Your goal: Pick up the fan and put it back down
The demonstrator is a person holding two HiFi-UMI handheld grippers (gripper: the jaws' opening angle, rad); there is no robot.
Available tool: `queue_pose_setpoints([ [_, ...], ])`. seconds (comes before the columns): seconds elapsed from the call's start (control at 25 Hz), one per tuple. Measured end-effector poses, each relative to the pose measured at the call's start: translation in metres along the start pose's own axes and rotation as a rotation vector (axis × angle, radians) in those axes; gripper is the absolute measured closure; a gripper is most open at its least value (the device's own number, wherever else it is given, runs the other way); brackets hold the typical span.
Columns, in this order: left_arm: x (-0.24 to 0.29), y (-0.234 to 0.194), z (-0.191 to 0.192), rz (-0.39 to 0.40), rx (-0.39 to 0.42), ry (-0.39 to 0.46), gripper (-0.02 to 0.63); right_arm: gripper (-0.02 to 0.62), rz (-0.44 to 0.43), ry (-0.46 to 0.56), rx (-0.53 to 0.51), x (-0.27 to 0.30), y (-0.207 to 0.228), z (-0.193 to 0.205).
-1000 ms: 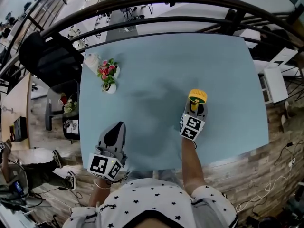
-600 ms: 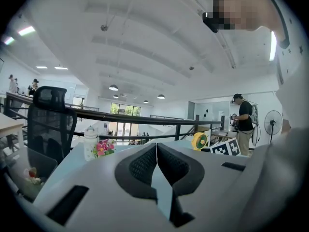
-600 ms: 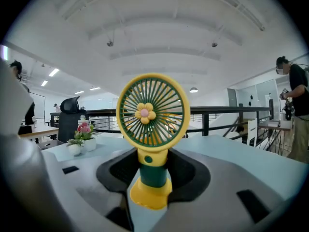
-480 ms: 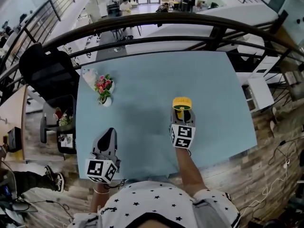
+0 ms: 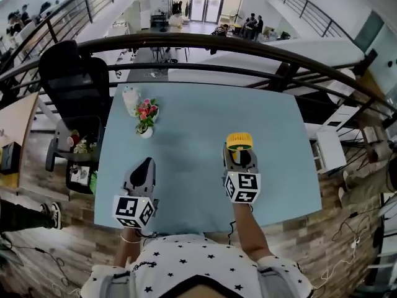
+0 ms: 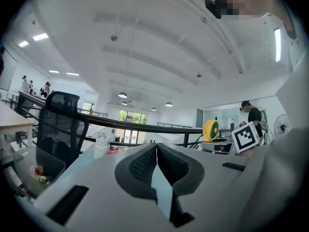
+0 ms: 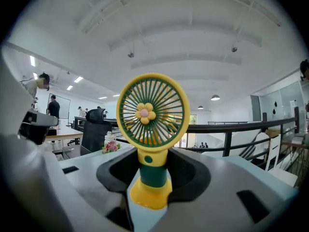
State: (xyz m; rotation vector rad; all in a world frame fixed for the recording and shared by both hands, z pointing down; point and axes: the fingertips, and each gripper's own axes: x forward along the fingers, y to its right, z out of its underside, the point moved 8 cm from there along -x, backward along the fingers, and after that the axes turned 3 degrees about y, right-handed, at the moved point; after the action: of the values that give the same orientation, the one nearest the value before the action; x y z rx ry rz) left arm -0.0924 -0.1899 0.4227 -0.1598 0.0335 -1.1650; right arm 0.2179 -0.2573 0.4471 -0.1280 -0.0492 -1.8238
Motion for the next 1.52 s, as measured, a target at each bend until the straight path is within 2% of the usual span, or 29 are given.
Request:
queue_pose_setpoints([
  [0.28,-0.002,-0.011,-0.012,0.001,0.003,0.05,0.577,0.42,-0.039,0.043,0.008,-0.02,-0.015,-0.034],
  [0.48,-0.005,-0.011,-0.014,0.003,0.006,0.044,0.577,0.42,-0.033,0.087,0.02,-0.036,-0.017,-0.05],
  [1.08,-0.013,-0.007,-0.016,-0.011,0.031,0.031,0.577,0.42,-0.051,0.094,0.057,-0.043,-0.027,-0.042],
  [1.52,-0.009,-0.007,-0.019,0.011,0.031,0.045,0.577,0.42,-0.038,0.092,0.071,-0.039,-0.026,-0.039],
])
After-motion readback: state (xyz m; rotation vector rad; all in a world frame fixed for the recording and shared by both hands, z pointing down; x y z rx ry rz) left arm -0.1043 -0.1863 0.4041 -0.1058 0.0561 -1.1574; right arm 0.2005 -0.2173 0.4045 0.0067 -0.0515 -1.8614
